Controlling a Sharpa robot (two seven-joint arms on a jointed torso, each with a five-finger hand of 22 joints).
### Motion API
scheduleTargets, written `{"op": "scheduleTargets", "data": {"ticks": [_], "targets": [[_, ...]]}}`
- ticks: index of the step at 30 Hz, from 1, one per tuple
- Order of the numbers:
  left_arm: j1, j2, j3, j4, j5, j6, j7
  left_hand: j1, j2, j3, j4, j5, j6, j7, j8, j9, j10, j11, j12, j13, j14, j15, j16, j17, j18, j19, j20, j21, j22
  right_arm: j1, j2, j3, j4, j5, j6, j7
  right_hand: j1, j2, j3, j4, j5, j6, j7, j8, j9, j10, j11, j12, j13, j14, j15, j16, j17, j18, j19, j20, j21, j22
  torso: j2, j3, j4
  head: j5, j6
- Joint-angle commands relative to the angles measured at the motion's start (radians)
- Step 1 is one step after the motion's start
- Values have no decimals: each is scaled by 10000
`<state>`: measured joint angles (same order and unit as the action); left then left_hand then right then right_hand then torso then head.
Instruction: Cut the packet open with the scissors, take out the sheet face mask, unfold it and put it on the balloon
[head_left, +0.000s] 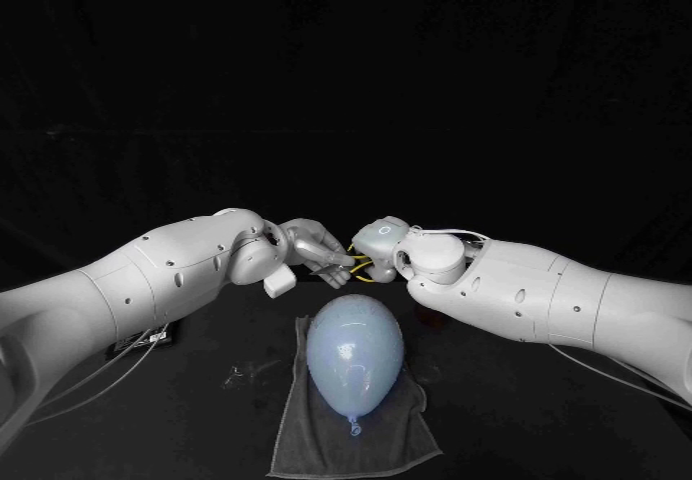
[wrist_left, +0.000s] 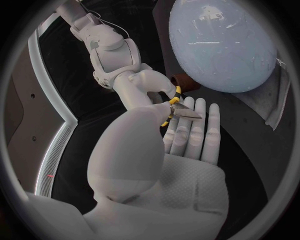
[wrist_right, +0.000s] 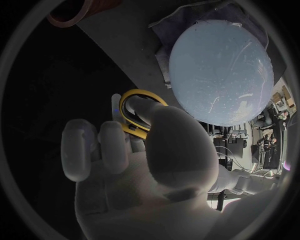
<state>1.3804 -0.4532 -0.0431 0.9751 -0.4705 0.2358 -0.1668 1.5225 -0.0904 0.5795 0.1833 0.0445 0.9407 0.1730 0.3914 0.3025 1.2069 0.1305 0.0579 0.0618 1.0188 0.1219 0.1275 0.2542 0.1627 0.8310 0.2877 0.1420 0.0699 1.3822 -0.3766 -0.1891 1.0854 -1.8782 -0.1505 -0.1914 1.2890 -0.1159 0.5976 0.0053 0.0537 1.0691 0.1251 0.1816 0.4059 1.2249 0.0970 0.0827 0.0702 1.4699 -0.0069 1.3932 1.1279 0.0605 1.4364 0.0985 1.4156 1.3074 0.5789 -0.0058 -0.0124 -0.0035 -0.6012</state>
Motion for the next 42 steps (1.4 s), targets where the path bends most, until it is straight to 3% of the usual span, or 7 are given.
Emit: {"op": "scheduleTargets", "data": {"ticks": [1, 9, 19, 28, 36, 39, 42], "targets": [[165, 228, 110, 261, 636, 832, 815, 31, 89, 79, -16, 33, 68, -18, 84, 235, 61, -37, 51, 14, -5, -47, 4, 15, 107, 65, 18, -49, 6, -114, 105, -59, 30, -47, 129, 55, -128, -25, 6, 85, -44, -235, 13, -41, 0, 437, -321, -87, -15, 240, -42, 50, -14, -100, 75, -23, 54, 800, -7, 7, 4, -5, -2], [195, 248, 107, 231, 745, 1011, 679, 17, 92, 77, -19, 33, 69, -22, 90, 241, 66, -38, 52, 14, 0, -47, 6, 19, 108, 66, 17, -49, 6, -120, 90, -60, 38, 300, -226, 100, -207, 2, 159, 176, -30, -852, 36, -260, 56, 860, -396, -90, 12, 221, -103, 28, -114, -105, 88, -72, 68, 846, 0, 1, 10, -9, 15], [215, 135, 101, 206, 1335, 591, 605, -109, 106, 123, -76, 35, -94, 48, 47, 261, -88, 20, 13, -6, -115, -4, -63, 24, 104, 8, 17, -89, -10, -124, -63, -59, 131, 881, -65, -28, -375, 1173, 488, 461, -58, -514, -293, 539, 826, 2913, -862, 1913, 1190, 200, -500, -51, -278, -124, 124, -433, 108, 968, -6, -1, -2, 9, 17], [248, -143, 84, 150, 1765, 191, 391, -1309, -968, -702, 330, 34, -841, 468, -435, 101, -1042, 415, 33, 10, -681, 284, -355, -7, -126, -514, 44, -411, -33, -124, -246, -59, 192, 974, 4, -299, -611, 1341, 639, 415, -67, -953, -393, 1316, 1691, 2760, -1000, 4502, 3506, 239, -604, -15, -205, -151, 191, -551, 155, 1092, 3, 3, 0, -19, 16], [268, -519, 68, 50, 1788, -56, 74, -2382, -1358, -2336, 1087, 30, -1382, 782, -958, -130, -1836, 695, 68, 28, -1178, 511, -459, 0, -411, -721, 40, -539, -22, -123, -498, -58, 293, 815, -220, -416, -704, 1293, 810, 369, -49, -1172, -416, 1662, 2062, 2395, -989, 4409, 3769, 241, -611, -9, -206, -155, 201, -558, 149, 1126, -6, 6, -3, -13, 11], [270, -712, 65, 6, 1930, -255, 70, -2455, -434, -5142, 1076, 23, -1502, 860, -1116, -186, -2111, 751, 138, 48, -1387, 578, -382, 37, -502, -785, 30, -558, -6, -121, -614, -58, 357, 782, -295, -430, -705, 1278, 830, 356, -49, -1181, -419, 1690, 2089, 2346, -990, 4401, 3812, 240, -612, -11, -211, -156, 205, -558, 152, 1133, -7, 7, -6, -7, 12], [270, -959, 64, -35, 2220, -596, 190, -2405, -382, -6302, 1159, 45, -1493, 861, -1152, -195, -2155, 772, 175, 49, -1444, 577, -309, 63, -524, -820, 34, -559, -6, -119, -766, -57, 453, 818, -394, -420, -706, 1269, 834, 350, -49, -1183, -420, 1699, 2098, 2331, -990, 4398, 3825, 240, -612, -9, -207, -157, 206, -558, 153, 1136, -7, 9, -6, -7, 28]]}}
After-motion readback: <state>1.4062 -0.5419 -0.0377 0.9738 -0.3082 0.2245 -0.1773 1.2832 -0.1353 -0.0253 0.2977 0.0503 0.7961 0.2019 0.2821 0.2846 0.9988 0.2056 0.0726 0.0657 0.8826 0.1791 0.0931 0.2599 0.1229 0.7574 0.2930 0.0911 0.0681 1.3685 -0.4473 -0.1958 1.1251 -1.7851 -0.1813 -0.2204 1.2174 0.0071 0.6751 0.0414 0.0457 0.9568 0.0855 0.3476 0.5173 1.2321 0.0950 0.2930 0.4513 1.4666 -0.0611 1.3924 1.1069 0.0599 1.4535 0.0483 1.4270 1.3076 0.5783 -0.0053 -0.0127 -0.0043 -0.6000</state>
